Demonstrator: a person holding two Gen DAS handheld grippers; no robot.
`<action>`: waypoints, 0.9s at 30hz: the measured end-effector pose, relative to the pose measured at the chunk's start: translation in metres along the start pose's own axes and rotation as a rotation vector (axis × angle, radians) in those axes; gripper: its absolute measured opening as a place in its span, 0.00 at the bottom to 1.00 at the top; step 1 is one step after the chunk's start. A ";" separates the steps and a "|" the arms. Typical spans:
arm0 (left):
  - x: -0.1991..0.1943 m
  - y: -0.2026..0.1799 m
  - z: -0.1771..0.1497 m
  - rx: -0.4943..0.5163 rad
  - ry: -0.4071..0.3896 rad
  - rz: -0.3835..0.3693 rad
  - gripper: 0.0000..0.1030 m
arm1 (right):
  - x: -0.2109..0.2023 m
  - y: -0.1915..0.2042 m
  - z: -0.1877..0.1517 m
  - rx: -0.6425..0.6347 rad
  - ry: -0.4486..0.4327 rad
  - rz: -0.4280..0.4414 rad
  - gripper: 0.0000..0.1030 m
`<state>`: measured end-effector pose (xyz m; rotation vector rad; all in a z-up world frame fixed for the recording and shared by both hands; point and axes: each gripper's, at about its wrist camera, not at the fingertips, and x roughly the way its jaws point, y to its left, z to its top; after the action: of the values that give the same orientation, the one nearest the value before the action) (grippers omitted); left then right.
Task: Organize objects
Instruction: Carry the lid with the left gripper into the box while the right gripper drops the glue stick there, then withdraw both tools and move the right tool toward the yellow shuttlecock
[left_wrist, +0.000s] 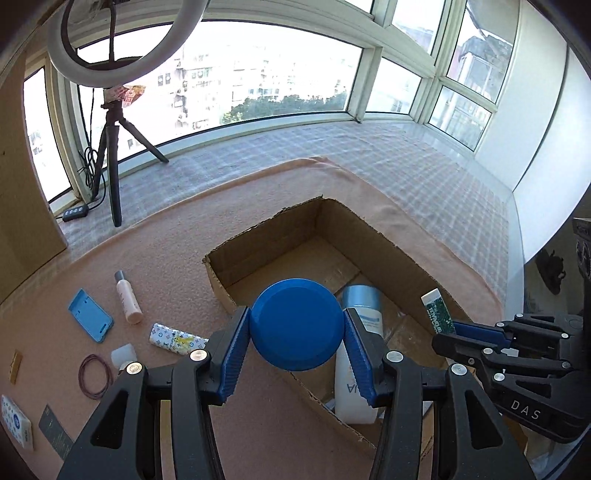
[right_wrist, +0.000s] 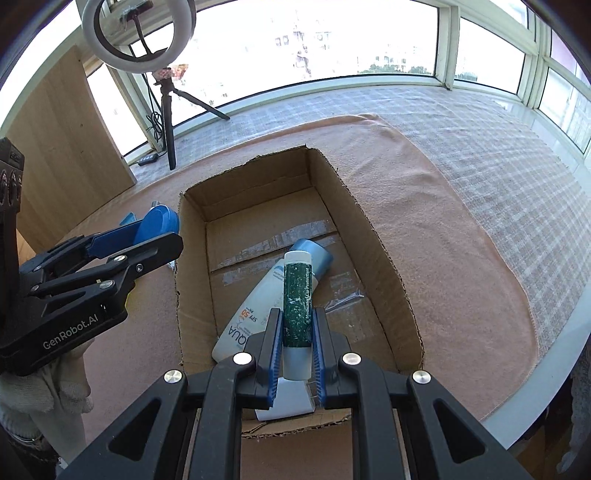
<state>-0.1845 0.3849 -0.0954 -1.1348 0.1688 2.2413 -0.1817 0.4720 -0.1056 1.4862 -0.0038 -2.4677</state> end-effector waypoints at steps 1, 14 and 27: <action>0.001 -0.002 0.001 0.006 0.000 -0.003 0.52 | 0.000 -0.002 0.000 0.003 -0.002 0.002 0.14; -0.017 0.009 -0.001 -0.022 -0.020 0.009 0.77 | -0.006 -0.002 -0.004 -0.001 -0.022 -0.026 0.66; -0.053 0.063 -0.038 -0.085 -0.021 0.082 0.76 | 0.002 0.030 0.005 -0.012 0.001 0.046 0.66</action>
<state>-0.1714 0.2955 -0.0882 -1.1677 0.1140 2.3515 -0.1804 0.4414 -0.1010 1.4654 -0.0226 -2.4262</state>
